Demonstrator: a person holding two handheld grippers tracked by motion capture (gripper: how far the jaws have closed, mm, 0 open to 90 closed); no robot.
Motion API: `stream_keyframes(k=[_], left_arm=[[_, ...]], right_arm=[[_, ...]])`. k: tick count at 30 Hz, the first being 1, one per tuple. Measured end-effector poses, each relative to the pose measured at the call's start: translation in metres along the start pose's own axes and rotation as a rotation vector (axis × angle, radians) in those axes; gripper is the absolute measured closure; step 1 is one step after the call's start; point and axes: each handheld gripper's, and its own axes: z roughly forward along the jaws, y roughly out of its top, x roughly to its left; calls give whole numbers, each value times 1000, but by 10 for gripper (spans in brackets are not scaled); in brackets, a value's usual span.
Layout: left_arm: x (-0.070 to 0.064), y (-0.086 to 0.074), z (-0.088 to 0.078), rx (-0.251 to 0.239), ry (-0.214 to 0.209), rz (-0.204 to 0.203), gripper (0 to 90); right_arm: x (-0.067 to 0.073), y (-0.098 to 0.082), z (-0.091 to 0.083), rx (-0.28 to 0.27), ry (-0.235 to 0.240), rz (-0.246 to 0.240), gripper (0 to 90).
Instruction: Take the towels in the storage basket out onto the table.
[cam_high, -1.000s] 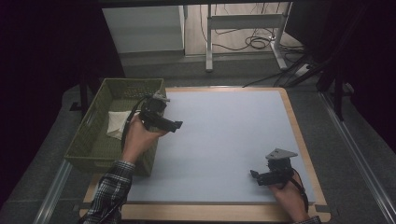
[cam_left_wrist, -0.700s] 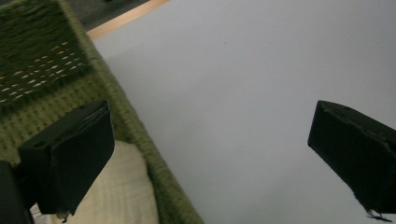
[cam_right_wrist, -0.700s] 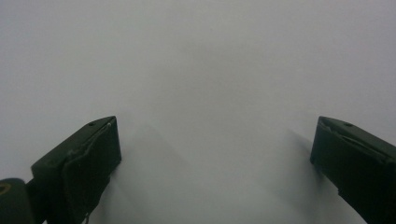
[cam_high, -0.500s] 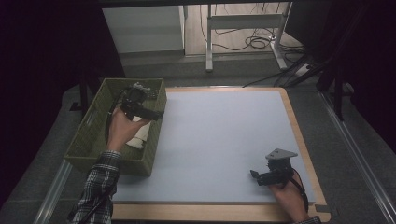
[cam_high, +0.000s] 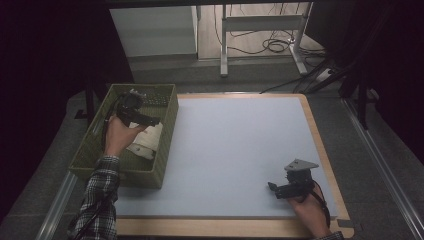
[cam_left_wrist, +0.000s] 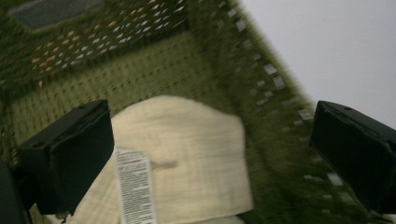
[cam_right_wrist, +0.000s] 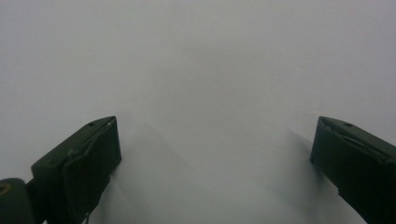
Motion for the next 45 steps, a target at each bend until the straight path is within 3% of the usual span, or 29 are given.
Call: stream_keyframes(k=[4,10,14,16,19,24,25,29,31,33,35,36,37,41,45], left_arm=[[14,-7,12,53,37,-7,1],[33,-17,28,109,45,-57,1],[45,-22,46,176,47,-100,4],[46,-23,49,184,43,-110,4],[51,-22,64,255,40,-132,2],[54,-21,77,318,45,-153,3],[56,-22,85,360,43,-164,3],[58,-27,98,438,33,-199,6],[57,-28,100,453,42,-197,7],[55,-27,98,469,64,-171,76],[54,-26,94,465,39,-189,170],[54,-26,93,456,23,-187,356],[52,-26,89,452,23,-173,461],[50,-26,86,452,9,-175,726],[52,-26,84,455,0,-186,774]], right_arm=[[0,0,0,0,0,0,17],[0,0,0,-1,1,0,17],[0,0,0,-1,1,0,17],[0,0,0,-1,1,0,17],[0,0,0,-1,1,0,17],[0,0,0,-1,1,0,17],[0,0,0,-1,1,0,17],[0,0,0,-1,1,0,17],[0,0,0,-1,1,0,17],[0,0,0,-1,1,0,17],[0,0,0,-1,1,0,17],[0,0,0,-1,1,0,17],[0,0,0,-1,1,0,17],[0,0,0,-1,1,0,17],[0,0,0,-1,1,0,17]])
